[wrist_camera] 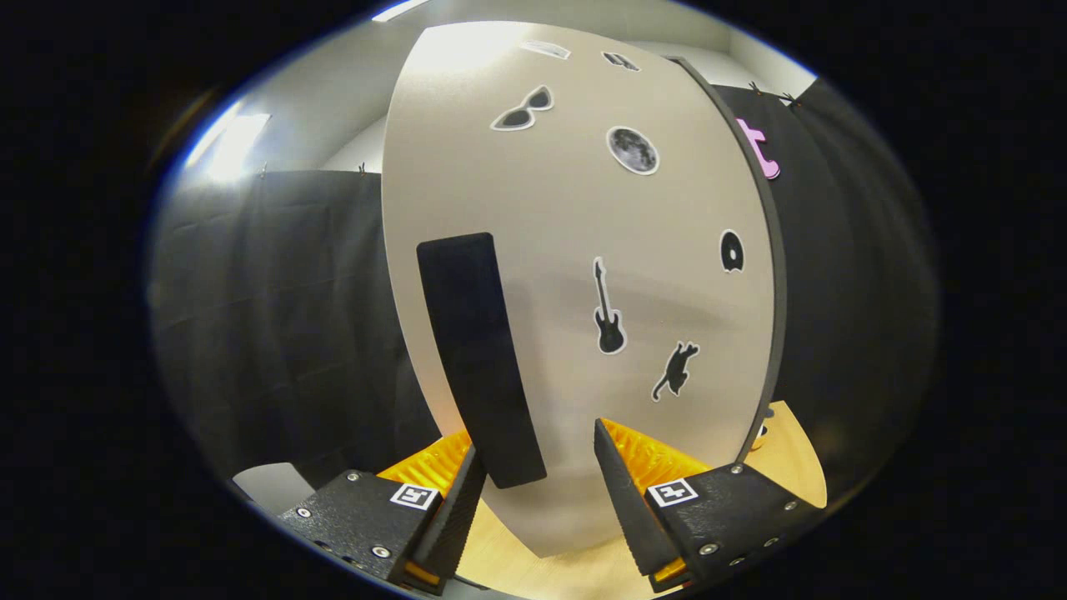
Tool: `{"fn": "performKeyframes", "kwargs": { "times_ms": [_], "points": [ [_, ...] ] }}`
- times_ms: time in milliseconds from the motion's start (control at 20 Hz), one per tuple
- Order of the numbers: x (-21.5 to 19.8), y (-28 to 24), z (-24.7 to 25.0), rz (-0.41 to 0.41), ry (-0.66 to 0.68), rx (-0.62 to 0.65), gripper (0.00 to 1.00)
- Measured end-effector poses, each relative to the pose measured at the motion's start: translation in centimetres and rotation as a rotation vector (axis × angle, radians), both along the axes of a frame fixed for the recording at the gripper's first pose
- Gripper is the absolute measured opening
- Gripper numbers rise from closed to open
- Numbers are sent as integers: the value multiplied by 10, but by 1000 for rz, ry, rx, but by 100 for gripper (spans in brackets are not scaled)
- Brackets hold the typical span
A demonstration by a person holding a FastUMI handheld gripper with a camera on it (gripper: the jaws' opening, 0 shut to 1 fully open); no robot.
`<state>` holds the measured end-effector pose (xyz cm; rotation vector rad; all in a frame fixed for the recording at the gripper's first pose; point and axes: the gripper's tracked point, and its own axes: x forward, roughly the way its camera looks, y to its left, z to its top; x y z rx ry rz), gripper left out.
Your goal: Open the shoe cabinet door, grab the shoes and put them into the shoe cabinet, then close the shoe cabinet door.
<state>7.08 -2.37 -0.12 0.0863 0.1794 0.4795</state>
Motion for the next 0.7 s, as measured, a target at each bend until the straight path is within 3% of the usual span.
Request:
{"fn": "performKeyframes", "kwargs": {
  "times_ms": [700],
  "points": [
    [46,45,4,-151,-102,23,79]
  ]
}}
